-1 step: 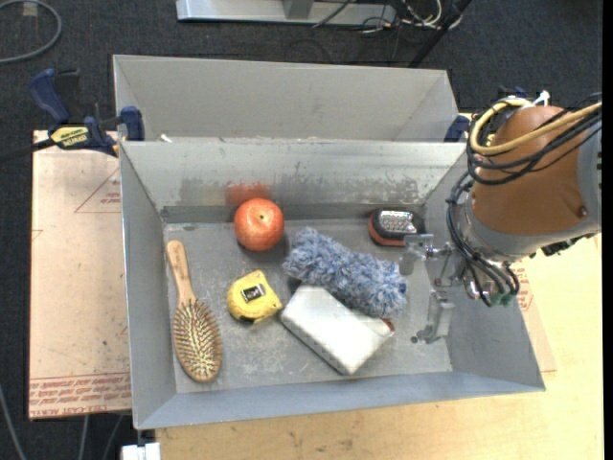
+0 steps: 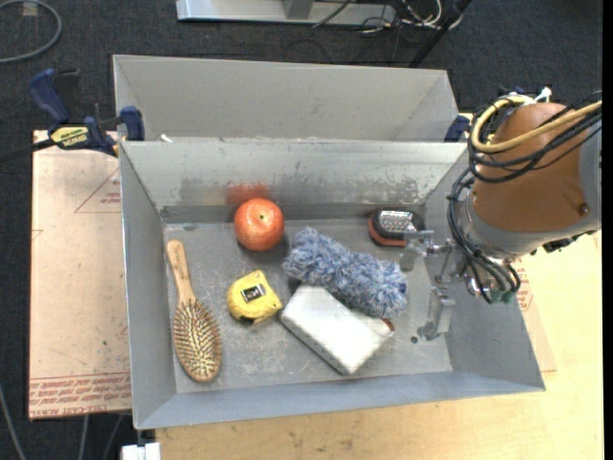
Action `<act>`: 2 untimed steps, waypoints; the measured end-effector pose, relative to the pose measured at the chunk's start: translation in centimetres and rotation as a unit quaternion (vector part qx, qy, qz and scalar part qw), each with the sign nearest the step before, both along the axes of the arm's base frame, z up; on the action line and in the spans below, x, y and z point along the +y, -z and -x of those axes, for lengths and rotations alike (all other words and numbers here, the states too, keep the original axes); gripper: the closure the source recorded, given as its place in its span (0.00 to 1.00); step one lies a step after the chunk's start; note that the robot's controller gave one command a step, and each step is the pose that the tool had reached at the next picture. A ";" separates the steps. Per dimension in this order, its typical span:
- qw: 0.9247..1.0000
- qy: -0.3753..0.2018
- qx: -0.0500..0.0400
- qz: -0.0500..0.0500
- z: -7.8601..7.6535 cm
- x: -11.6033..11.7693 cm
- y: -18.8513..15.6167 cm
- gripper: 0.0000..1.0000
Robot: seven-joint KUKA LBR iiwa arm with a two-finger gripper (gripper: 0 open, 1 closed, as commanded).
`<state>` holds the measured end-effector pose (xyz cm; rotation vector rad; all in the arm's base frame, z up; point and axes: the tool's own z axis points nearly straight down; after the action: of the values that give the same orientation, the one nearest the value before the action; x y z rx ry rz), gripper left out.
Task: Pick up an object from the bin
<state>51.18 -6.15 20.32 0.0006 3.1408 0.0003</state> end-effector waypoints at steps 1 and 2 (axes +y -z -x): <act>0.999 0.040 -0.001 -0.001 -3.0 2.2 6.3 0.00; 1.000 0.030 0.003 0.000 -6.7 2.7 6.4 0.00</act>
Offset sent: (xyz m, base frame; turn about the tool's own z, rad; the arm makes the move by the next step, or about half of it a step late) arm 0.0760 0.0278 -0.0515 0.0489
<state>57.84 -3.41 13.96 0.0946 3.1454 0.0018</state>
